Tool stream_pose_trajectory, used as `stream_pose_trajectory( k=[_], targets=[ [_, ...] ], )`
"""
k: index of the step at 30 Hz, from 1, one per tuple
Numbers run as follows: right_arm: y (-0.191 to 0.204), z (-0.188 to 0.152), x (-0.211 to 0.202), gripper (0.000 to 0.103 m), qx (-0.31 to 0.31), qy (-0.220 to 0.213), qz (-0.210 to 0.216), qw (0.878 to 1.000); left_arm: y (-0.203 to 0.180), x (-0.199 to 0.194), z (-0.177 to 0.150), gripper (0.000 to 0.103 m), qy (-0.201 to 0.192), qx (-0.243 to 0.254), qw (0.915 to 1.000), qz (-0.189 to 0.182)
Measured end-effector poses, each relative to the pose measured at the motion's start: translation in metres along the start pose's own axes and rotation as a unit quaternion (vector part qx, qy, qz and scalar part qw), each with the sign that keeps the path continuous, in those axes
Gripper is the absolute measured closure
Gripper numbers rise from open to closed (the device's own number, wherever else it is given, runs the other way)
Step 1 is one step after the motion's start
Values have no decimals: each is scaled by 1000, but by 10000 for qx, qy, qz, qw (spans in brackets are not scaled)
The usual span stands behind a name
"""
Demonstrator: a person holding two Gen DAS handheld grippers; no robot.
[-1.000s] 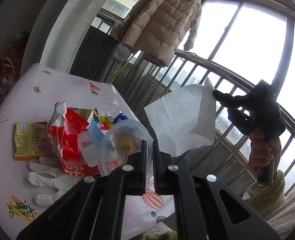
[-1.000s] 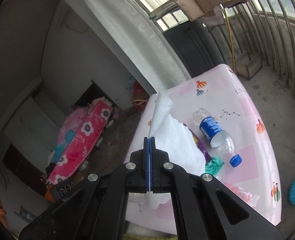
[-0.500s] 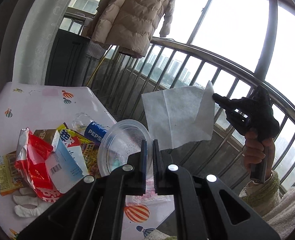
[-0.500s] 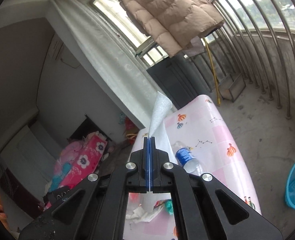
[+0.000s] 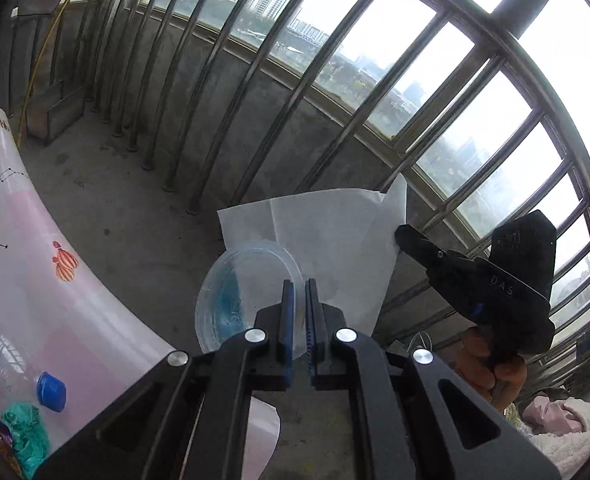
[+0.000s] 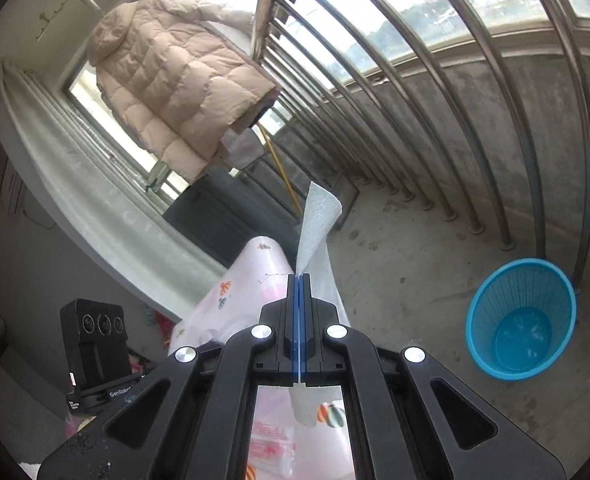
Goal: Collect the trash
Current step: 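Open both tools over the blue basket to drop tissue and cup, then move both tools back over the table toward the clear printed bag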
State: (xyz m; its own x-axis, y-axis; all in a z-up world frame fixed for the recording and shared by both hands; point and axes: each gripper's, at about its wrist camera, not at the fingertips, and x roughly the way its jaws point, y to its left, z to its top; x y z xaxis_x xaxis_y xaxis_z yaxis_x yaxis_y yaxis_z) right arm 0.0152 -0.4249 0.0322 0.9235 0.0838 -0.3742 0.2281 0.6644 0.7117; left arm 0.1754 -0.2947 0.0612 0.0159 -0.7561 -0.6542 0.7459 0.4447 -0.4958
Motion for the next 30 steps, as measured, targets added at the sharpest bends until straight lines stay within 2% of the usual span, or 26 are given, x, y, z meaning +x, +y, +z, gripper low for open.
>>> stream_pose_trajectory(
  k=[5,12,14,15,16,17,19,22,26,30],
  targets=[
    [-64,-1,25,103,507,191,-540,9971,-3,109,27,98,772,75,9970,56],
    [-139,4,57,103,1079,245,-1102,9877,5,216,37,98,1306,16,9914,69],
    [-163,1,66,98,1209,261,-1321,9835,6,245,36,97,1507,74,9885,134],
    [-177,-1,71,95,1323,291,-1465,9799,7,259,36,96,1641,104,9862,216],
    [-189,-3,76,76,1394,357,-1673,9754,8,270,34,88,1742,98,9840,356],
    [-198,-7,79,61,1415,424,-1936,9699,11,280,34,80,1794,39,9826,480],
    [-212,-14,80,61,1542,531,-2316,9591,16,280,28,79,1820,-99,9819,521],
    [-213,-23,65,61,1722,412,-2286,9573,20,269,26,75,1728,-146,9832,576],
    [-191,-21,43,57,1577,153,-2311,9599,22,232,28,74,1421,-91,9871,732],
    [-155,-16,28,57,1174,33,-2199,9684,12,169,30,74,944,31,9924,785]
  ],
)
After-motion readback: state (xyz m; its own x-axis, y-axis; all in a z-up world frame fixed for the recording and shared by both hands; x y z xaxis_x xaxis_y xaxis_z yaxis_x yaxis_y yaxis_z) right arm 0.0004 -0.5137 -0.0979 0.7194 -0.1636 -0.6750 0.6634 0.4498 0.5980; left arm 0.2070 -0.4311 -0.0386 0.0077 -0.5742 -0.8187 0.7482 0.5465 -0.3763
